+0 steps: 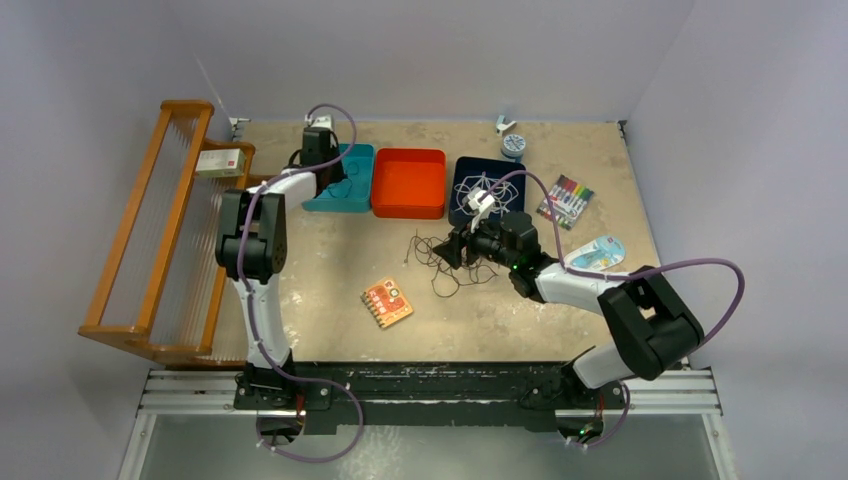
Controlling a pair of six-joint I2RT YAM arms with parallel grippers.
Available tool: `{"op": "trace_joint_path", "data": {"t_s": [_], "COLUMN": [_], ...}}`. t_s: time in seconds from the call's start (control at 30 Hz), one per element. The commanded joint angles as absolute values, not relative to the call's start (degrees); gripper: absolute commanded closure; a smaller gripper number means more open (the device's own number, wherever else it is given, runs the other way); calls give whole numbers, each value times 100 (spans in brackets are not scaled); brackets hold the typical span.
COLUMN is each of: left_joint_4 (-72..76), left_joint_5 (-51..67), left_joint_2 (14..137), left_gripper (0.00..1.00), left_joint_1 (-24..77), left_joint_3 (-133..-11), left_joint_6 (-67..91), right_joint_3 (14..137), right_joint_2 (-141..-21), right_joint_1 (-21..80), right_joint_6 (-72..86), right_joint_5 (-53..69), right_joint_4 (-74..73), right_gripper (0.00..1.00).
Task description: Untangle the cables
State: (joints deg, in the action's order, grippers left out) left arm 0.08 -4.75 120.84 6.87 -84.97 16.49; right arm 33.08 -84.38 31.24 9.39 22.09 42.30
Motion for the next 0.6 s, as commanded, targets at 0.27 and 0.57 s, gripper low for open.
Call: {"op": "trace_joint_path", "data": {"t_s": [0.27, 0.57], "left_joint_4": [624, 460], "left_joint_5": [-1046, -803], "left_joint_2": [10958, 11175], "left_gripper": [100, 87], "left_joint_1": [668, 668], "left_joint_3": [-7557, -7924], "left_joint_6": [2083, 1990], "right_joint_3": [3370, 3408], "right_joint_2": [-8536, -8566], "right_joint_1": [3157, 3160], "right_joint_6": [891, 861], "right_joint_5": [2375, 2434], "right_joint_4": [4503, 4476], "right_gripper": [39, 39]}}
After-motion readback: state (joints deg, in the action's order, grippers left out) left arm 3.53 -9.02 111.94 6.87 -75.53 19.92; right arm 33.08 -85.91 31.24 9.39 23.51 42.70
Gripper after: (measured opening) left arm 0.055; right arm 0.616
